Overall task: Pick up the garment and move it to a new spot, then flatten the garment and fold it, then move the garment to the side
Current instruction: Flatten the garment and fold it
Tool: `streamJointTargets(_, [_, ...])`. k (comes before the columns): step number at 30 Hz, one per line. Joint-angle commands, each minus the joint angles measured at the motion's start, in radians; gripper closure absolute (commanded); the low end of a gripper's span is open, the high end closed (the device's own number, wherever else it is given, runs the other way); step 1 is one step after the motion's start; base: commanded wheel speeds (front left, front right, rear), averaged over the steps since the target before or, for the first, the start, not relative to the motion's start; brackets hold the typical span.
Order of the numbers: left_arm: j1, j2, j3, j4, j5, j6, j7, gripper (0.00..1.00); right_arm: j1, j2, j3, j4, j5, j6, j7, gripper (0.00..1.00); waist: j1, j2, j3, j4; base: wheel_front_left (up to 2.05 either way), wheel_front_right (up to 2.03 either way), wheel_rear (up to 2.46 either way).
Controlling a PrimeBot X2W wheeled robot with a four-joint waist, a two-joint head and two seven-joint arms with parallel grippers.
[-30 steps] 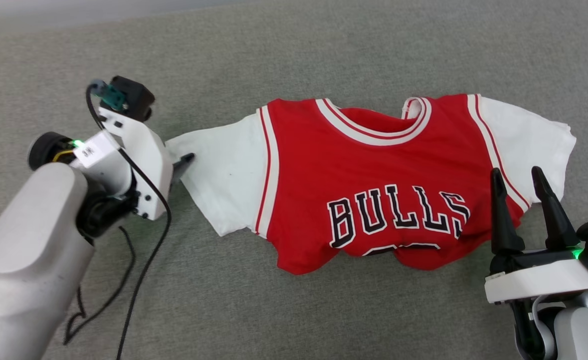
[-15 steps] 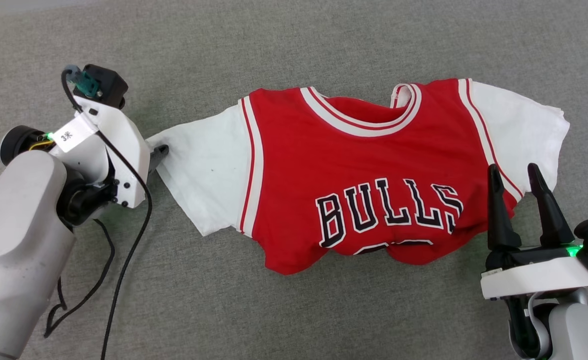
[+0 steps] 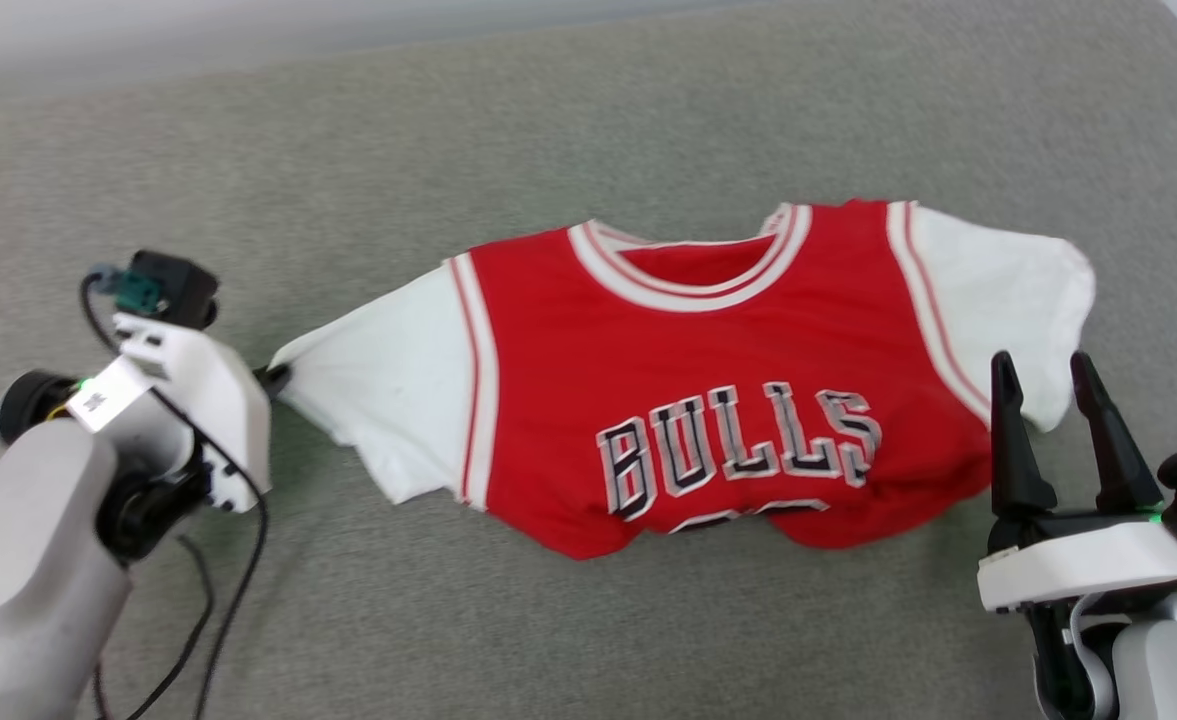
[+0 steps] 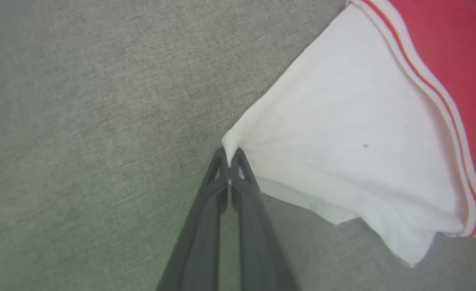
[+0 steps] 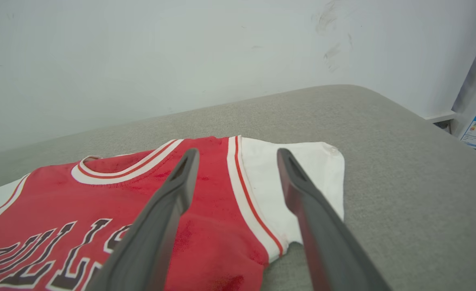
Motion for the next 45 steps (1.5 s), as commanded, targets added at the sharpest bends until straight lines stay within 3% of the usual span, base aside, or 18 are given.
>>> streamJointTargets(1, [0.031, 0.021, 0.011, -0.007, -0.005, 0.011, -0.016, 1.00, 0.013, 0.003, -0.003, 0.005, -0.005, -0.001, 0.010, 0.00, 0.0000, 0.0000, -0.028, 0.028, 0.00, 0.00, 0.00])
streamJointTargets(10, [0.214, 0.087, 0.048, -0.251, -0.021, 0.089, -0.081, 1.00, 0.047, -0.001, -0.018, 0.012, -0.029, -0.001, 0.126, 0.00, 0.0000, 0.0000, -0.094, 0.116, 0.00, 0.00, 0.00])
streamJointTargets(15, [0.337, 0.103, 0.054, -0.421, -0.038, 0.139, -0.103, 1.00, 0.043, -0.032, -0.023, -0.005, -0.019, -0.001, 0.246, 0.00, 0.0000, 0.0000, -0.109, 0.164, 0.00, 0.00, 0.00])
streamJointTargets(27, [0.461, 0.100, 0.030, -0.733, -0.007, 0.240, -0.102, 1.00, -0.144, -0.287, -0.059, -0.067, 0.077, -0.001, 0.908, 0.00, 0.0000, 0.0000, -0.031, 0.243, 0.00, 0.00, 0.00])
streamJointTargets(31, [0.448, 0.093, 0.022, -0.802, 0.006, 0.254, -0.096, 1.00, -0.242, -0.366, -0.090, -0.040, 0.069, -0.001, 1.061, 0.00, 0.0000, 0.0000, 0.020, 0.269, 0.00, 0.00, 0.00])
streamJointTargets(38, [0.415, 0.087, 0.007, -0.866, 0.031, 0.254, -0.089, 1.00, -0.365, -0.439, -0.099, 0.041, 0.033, -0.001, 1.184, 0.00, 0.0000, 0.0000, 0.097, 0.319, 0.00, 0.00, 0.00])
streamJointTargets(45, [0.389, 0.072, -0.008, -0.867, 0.050, 0.240, -0.103, 1.00, -0.388, -0.470, -0.105, 0.128, -0.042, -0.001, 1.188, 0.00, 0.0000, 0.0000, 0.134, 0.354, 0.00, 0.00, 0.00])
